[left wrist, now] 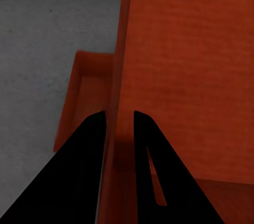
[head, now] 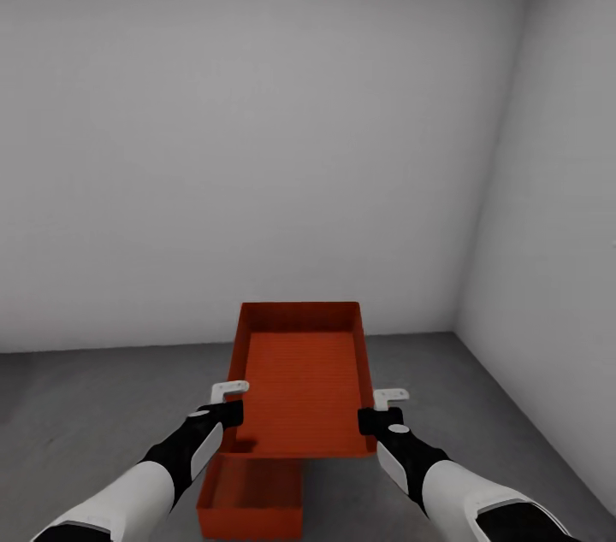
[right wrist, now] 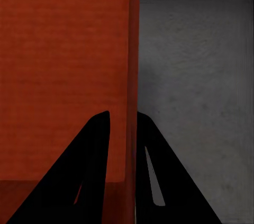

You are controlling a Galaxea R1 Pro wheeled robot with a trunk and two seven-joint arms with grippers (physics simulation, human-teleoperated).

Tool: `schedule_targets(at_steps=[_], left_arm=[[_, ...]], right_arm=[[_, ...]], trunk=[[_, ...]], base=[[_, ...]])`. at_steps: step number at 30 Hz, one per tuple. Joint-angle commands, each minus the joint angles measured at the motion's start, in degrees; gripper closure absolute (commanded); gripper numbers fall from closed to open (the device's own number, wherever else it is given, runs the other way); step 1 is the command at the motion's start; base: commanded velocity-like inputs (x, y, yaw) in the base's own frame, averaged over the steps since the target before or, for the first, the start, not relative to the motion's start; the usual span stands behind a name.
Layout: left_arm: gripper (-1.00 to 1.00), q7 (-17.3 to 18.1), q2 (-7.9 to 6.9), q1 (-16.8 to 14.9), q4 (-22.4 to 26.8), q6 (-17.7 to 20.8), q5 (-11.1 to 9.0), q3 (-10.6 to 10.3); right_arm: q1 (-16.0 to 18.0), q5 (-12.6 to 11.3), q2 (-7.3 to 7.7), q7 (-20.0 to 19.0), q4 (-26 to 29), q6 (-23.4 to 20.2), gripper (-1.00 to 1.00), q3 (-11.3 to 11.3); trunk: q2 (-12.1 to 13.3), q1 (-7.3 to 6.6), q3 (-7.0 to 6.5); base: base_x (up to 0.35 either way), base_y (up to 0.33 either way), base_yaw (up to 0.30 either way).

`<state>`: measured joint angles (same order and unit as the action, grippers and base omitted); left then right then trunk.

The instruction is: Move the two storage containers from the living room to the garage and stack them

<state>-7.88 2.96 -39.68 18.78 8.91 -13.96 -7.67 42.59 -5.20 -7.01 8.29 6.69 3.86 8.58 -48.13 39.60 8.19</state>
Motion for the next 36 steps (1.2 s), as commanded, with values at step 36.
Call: schedule_targets(at_steps=[36], left_arm=[[1.00,-4.1,-0.05,0.0,1.6,-0.1,0.8,1.2]], right_arm=[[0.0,-0.9,0.05,0.3,-0.3,0.3,1.00,-0.1]], trunk=[[-0.1,0.03,0.09]], base=[[0.112,0.205,-0.023]])
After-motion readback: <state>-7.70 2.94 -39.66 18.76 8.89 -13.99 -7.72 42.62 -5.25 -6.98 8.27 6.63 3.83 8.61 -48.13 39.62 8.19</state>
